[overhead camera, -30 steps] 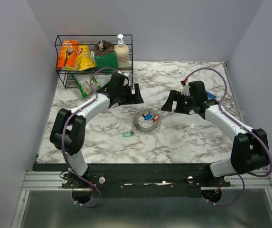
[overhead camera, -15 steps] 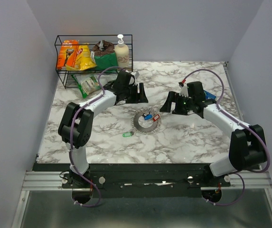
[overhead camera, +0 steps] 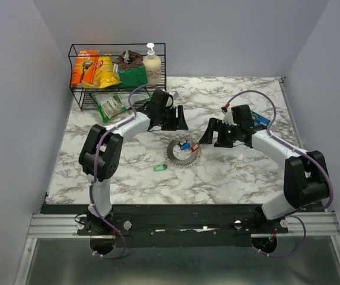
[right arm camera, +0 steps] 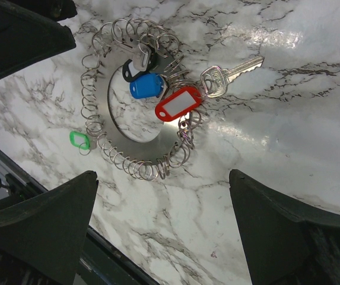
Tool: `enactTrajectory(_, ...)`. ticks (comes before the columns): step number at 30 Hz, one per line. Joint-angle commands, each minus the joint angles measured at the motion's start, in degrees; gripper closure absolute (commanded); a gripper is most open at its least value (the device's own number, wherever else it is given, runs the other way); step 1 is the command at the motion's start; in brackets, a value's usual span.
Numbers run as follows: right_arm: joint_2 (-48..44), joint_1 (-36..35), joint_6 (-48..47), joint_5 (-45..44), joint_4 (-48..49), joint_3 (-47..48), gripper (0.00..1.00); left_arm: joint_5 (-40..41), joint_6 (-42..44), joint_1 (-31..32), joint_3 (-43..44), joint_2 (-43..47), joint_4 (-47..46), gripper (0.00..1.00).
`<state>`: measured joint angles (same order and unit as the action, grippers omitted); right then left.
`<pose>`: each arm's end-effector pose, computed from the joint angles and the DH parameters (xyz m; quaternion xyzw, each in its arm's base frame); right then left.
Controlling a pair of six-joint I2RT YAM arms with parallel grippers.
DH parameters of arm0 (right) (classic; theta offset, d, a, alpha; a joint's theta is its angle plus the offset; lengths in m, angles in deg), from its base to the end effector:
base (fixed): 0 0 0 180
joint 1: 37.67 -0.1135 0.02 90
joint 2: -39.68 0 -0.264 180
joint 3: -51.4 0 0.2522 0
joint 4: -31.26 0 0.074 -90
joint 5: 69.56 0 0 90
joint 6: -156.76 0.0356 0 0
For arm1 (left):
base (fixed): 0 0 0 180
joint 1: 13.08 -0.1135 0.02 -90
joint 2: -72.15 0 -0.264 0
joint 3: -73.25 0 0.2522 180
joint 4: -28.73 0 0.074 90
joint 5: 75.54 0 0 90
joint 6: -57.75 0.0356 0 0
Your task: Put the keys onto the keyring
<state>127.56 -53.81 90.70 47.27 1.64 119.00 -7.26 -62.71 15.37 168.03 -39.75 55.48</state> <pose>0.2980 0.1030 0.2090 -0.0172 0.9171 0.3190 0.2386 0.3777 -0.2196 0.2100 0.0580 0.9047 -0.3401 0.2498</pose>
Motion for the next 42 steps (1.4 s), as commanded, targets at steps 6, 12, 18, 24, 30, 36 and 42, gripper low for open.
enactTrajectory(6, 3.2, 0.1, -0.6, 2.9, 1.9, -1.2, 0.0, -1.6, 0.3, 0.5, 1.7, -1.4, 0.5, 0.3)
enactTrajectory(12, 3.3, 0.1, -0.5, 2.9, 2.1, -1.5, 0.0, -1.8, 0.4, 0.5, 1.8, -1.9, 0.5, 0.33)
enactTrajectory(18, 3.8, 0.1, -0.5, 3.2, 2.3, -1.5, 0.0, -1.8, 0.6, 0.6, 2.0, -2.3, 0.5, 0.37)
enactTrajectory(24, 3.4, 0.1, -0.4, 3.3, 2.3, -1.6, 0.0, -2.1, 0.5, 0.7, 2.5, -3.5, 0.1, 0.42)
enactTrajectory(30, 3.6, 0.1, -0.5, 3.0, 2.3, -1.9, 0.0, -2.0, 0.7, 1.2, 3.7, -4.6, 0.4, 0.48)
enactTrajectory(36, 3.6, 0.1, -0.5, 3.1, 2.3, -2.0, 0.0, -0.5, 1.6, 1.3, 3.8, -5.3, 1.0, 0.49)
enactTrajectory(42, 3.8, 0.1, -0.4, 3.3, 2.4, -1.8, 0.0, 1.7, 2.9, 1.3, 3.5, -5.5, 1.8, 0.53)
